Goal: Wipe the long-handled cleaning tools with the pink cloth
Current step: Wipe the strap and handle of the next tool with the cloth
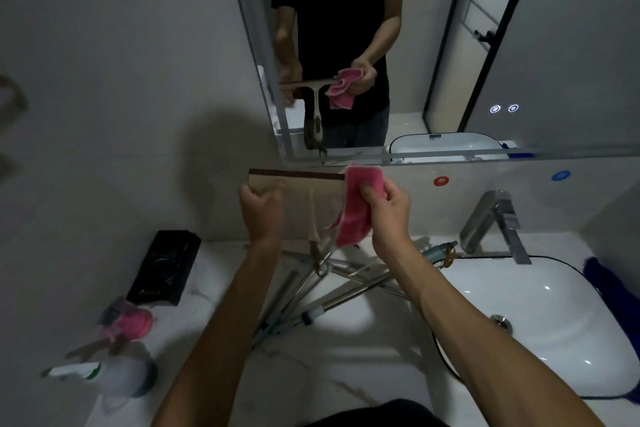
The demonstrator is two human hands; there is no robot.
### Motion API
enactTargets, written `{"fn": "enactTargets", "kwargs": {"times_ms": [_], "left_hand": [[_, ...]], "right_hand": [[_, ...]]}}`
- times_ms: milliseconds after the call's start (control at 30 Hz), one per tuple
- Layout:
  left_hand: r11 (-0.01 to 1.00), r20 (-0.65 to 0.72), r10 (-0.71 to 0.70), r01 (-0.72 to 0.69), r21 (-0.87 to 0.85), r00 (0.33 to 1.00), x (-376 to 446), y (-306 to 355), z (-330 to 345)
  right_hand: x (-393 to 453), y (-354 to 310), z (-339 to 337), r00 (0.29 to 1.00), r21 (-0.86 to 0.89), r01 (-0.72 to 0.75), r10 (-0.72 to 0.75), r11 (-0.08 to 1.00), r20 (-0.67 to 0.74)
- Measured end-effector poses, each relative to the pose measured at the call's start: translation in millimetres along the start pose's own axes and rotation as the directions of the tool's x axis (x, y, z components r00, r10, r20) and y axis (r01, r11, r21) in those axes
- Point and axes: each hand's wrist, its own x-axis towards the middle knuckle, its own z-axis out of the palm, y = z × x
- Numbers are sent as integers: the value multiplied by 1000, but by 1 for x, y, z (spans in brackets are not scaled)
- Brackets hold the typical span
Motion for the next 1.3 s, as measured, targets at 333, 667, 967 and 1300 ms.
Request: {"fn": "enactTargets", "kwargs": {"times_ms": [333, 667, 967, 1300], "left_hand": [[660, 518, 524, -707, 255, 676, -8, 2, -10], [762, 680, 287, -592, 265, 674, -7, 10, -18], [867, 557, 359, -488, 98, 749, -13, 19, -17], [824, 592, 338, -534, 190, 732, -18, 10, -35]], "right_hand": [[4, -5, 21, 956, -220, 288, -294, 932, 2], [-2, -4, 28, 946, -173, 308, -321, 936, -53], [-15, 9, 39, 910, -432, 342, -179, 834, 375], [-15, -23, 37, 972, -126, 229, -221, 965, 75]]}}
